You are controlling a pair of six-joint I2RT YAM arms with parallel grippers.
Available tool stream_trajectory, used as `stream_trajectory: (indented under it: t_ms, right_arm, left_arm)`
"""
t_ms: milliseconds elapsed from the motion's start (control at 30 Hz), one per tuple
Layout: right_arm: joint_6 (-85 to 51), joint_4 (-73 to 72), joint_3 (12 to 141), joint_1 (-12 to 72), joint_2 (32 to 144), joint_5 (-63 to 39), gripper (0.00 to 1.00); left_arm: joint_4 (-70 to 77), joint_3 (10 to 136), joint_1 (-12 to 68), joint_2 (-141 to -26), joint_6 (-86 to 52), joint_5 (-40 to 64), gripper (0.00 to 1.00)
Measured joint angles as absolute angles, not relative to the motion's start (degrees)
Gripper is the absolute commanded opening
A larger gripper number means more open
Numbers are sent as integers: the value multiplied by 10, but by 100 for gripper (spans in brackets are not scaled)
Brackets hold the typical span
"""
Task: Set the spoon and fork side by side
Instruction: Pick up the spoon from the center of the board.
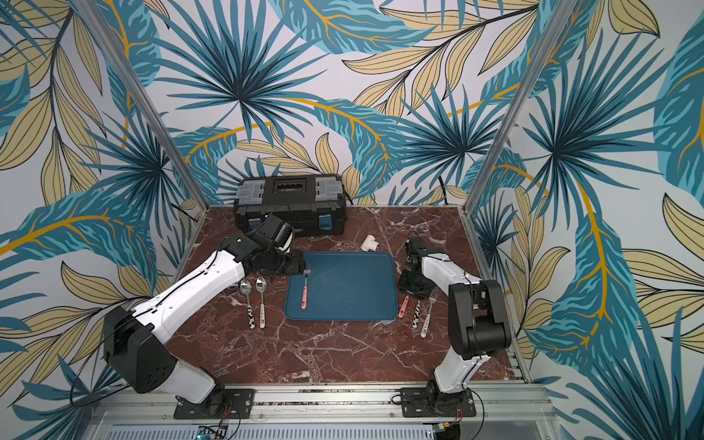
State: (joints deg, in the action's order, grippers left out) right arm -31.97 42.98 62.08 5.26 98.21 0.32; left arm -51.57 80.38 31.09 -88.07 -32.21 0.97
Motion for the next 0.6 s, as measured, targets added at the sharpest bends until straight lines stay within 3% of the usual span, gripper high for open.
stream_trajectory:
  t_ms: [167, 500, 600]
  right_arm:
    - [-320, 434, 617, 53, 994, -9, 40]
    - [-321, 449, 622, 53, 1017, -20, 27]
    - [-321, 453, 622, 53, 1019, -15, 19]
  left_arm:
    - [-514, 801, 311, -881, -317, 15, 59]
    - [-512, 786, 311, -881, -315, 18, 58]
    - [-512, 786, 311, -881, -315, 18, 58]
